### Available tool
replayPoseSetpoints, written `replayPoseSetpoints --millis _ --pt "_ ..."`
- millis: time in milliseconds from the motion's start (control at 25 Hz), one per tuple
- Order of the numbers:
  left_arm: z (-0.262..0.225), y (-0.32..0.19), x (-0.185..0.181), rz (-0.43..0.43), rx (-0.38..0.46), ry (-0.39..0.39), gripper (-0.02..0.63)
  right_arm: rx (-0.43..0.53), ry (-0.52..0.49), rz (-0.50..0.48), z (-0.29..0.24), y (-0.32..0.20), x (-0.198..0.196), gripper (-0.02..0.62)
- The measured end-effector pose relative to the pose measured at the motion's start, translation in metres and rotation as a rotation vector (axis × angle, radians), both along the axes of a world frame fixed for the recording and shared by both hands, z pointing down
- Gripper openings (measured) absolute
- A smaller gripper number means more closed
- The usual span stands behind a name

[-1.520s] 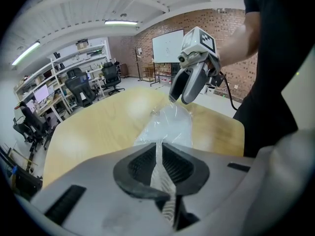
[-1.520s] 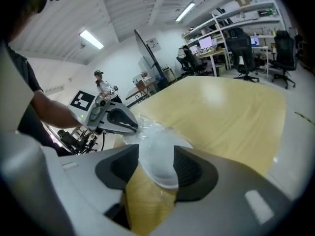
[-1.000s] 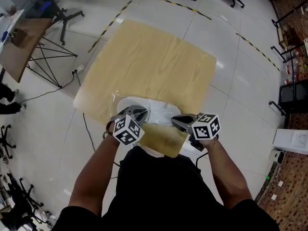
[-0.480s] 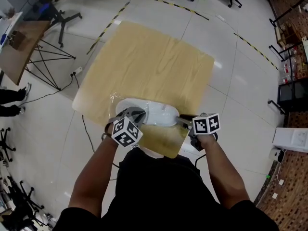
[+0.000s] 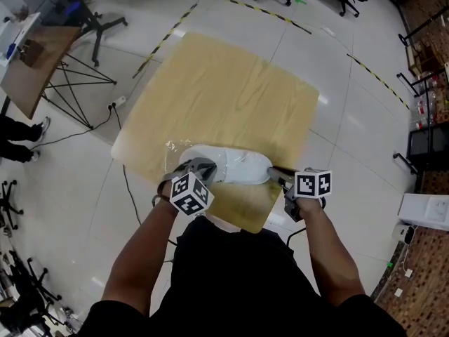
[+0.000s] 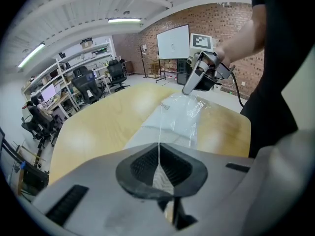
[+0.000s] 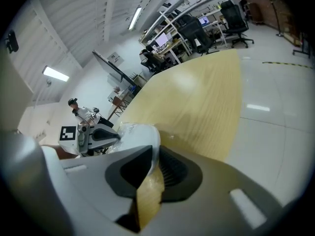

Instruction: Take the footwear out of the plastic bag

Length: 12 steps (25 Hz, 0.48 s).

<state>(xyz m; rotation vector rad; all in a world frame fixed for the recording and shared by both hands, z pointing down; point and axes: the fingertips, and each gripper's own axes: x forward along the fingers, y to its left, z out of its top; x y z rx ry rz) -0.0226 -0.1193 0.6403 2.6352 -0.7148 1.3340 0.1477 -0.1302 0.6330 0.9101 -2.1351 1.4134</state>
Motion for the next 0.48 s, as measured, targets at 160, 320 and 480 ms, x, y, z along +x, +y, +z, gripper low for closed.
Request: replayPoseSetpoints --millis 160,320,480 --pt "0.002 0.0 0.0 0.009 0.0 -0.007 0.017 0.018 0.02 0.005 -0.004 -0.002 0.025 0.044" --pt "0.004 -0.001 0.002 0.03 0.009 -0.031 0.015 0.034 0.035 0.026 -0.009 -0.002 0.044 0.043" --pt "0.007 -0.002 0.002 0.045 0.008 -0.05 0.015 0.037 0.042 0.045 -0.01 -0.002 0.059 0.041"
